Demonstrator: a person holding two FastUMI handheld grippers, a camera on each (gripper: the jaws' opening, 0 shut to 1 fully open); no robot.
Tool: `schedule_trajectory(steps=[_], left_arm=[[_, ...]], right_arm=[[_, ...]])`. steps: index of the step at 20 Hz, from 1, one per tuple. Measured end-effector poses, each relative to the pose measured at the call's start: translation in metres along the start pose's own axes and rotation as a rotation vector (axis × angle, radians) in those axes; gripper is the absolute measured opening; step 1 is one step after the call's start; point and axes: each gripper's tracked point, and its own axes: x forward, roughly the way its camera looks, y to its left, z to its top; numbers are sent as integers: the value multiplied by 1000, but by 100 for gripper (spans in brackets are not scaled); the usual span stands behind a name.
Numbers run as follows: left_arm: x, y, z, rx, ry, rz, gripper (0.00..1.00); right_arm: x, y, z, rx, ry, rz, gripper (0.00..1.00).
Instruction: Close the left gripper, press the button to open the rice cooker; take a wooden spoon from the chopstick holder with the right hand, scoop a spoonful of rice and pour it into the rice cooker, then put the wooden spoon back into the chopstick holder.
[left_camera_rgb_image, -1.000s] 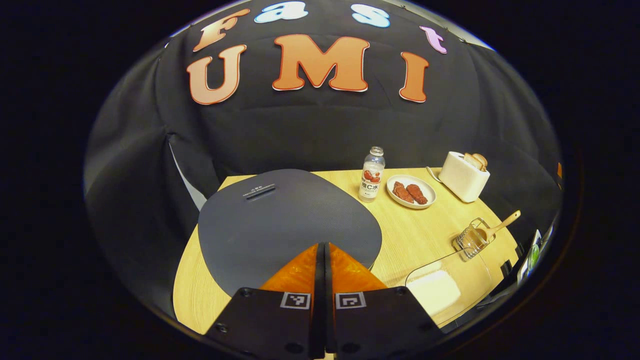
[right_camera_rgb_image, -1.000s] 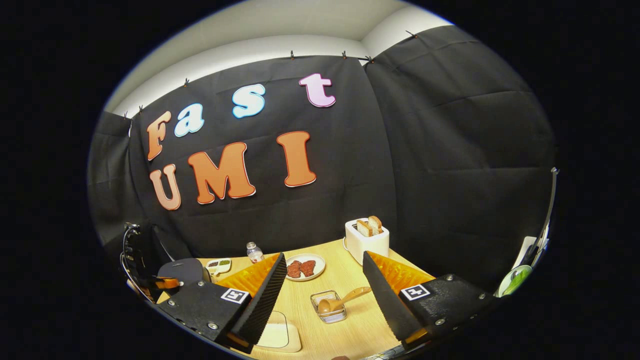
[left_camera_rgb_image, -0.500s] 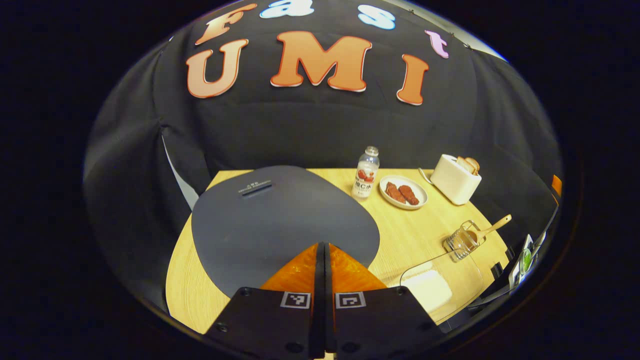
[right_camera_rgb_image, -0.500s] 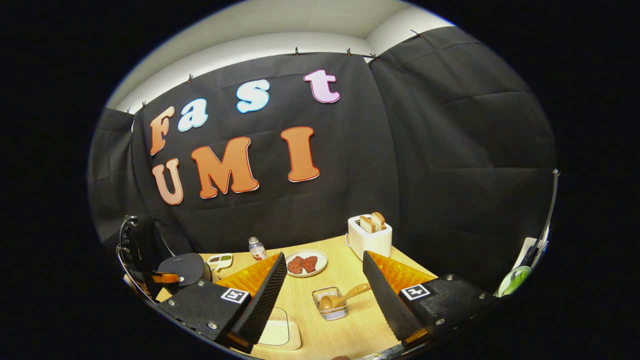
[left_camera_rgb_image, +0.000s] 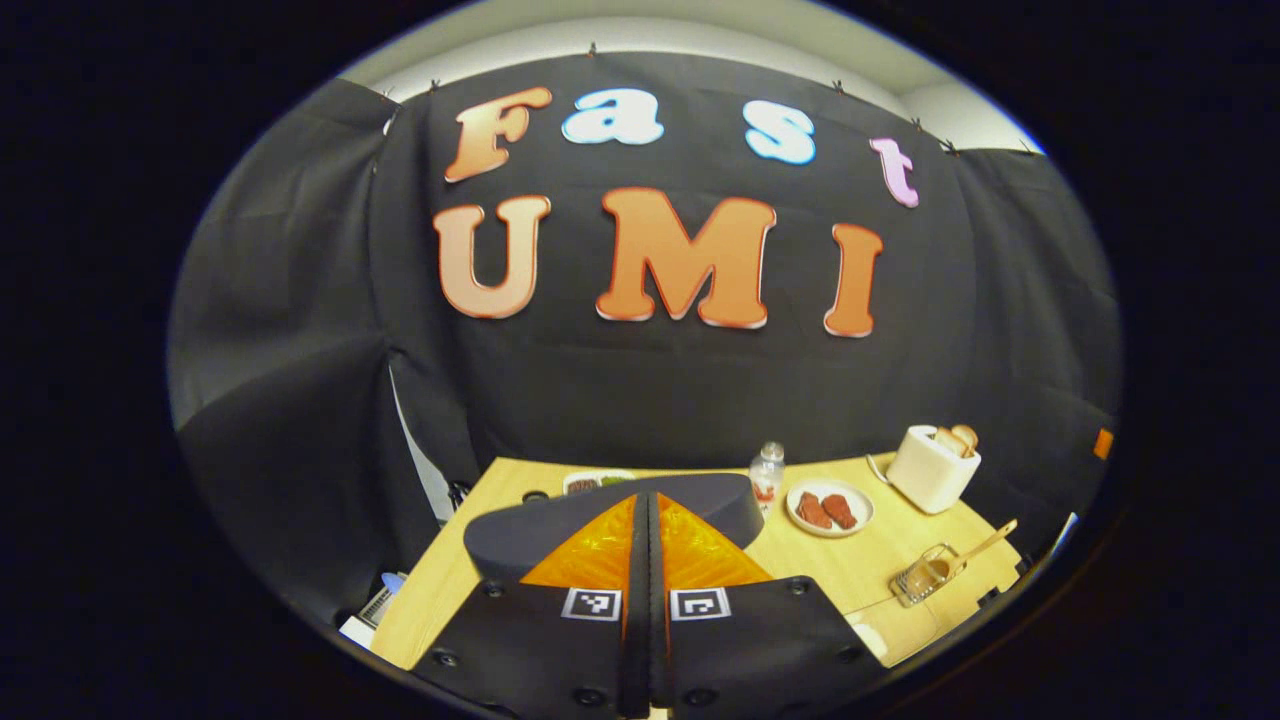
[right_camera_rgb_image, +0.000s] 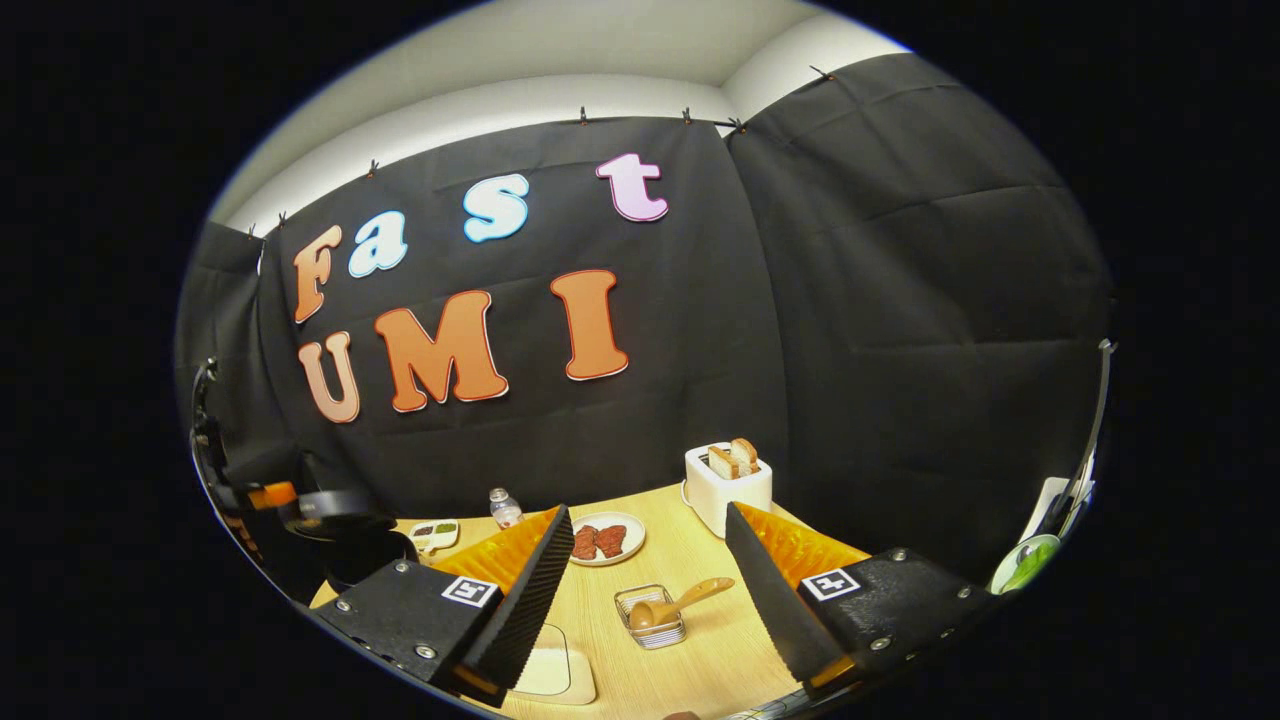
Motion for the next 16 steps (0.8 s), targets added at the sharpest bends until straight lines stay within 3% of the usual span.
schedule_trajectory(steps=[3,8,9,10,12,16], left_arm=[[-29,0,26,-42,-64,-7,4],[-55,3,52,-18,-104,6,7],[-60,4,58,-24,-122,11,4],[-62,8,60,-26,-131,26,7],[-65,14,56,-18,-127,57,5],[-73,23,61,6,-157,106,6]], right_arm=[[2,-3,0,12,-8,-4,95],[10,-6,-3,50,-25,4,95],[12,-8,-2,48,-48,-4,95],[15,-12,-3,38,-69,-14,95],[20,-15,-11,31,-88,-14,95],[40,-25,-40,112,-78,5,95]])
